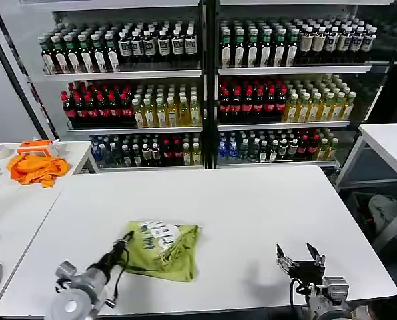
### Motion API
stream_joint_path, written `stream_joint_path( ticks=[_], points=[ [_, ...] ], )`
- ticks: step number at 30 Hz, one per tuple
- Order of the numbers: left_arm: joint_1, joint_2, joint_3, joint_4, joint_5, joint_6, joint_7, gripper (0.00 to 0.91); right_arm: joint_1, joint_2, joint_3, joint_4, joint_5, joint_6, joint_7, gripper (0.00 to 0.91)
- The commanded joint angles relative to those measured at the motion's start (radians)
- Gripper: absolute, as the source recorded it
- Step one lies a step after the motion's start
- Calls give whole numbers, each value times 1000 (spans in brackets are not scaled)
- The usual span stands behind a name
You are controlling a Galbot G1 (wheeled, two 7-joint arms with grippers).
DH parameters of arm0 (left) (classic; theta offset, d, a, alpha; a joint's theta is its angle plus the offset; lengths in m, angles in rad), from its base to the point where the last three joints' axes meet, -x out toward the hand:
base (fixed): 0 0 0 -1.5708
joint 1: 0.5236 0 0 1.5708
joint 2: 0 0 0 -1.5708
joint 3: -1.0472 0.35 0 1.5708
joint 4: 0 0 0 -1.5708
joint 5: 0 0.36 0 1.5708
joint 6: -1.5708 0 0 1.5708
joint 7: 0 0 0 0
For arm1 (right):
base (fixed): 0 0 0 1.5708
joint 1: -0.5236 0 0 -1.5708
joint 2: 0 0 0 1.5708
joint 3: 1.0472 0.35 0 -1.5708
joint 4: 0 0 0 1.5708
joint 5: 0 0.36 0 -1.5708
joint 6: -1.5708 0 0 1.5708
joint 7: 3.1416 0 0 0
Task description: Fold and organize the clothes.
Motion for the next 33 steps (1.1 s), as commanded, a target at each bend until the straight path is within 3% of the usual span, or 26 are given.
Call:
stream_joint_path(
  ticks=[1,5,9,12,14,15,16,18,24,33],
  points=[
    [47,313,-457,-126,-50,40,-31,81,8,0,-4,7,10,1,0,907],
    [73,394,-500,-166,30,45,-52,81,21,6,-14,8,10,2,0,907],
    [83,379,-450,-272,161,26,-56,81,29,12,-19,3,10,3,0,907],
    [88,334,-286,-342,395,10,-20,81,31,14,-20,-3,8,7,0,907],
    [112,285,-103,-378,543,-4,-22,81,30,15,-20,-2,6,9,-1,907],
    [120,272,-103,-388,627,-4,-26,81,29,15,-19,-1,6,9,0,907],
    [138,233,65,-392,752,-23,-50,81,29,17,-18,0,5,9,-1,907],
    [158,171,204,-391,961,-38,-67,81,27,21,-16,1,2,9,0,907],
    [130,29,495,-305,1176,-66,-84,81,12,35,-1,9,-7,11,-1,907],
    [-17,-20,652,-236,1208,-38,-100,81,-4,38,19,23,-10,14,-2,907]
  ],
)
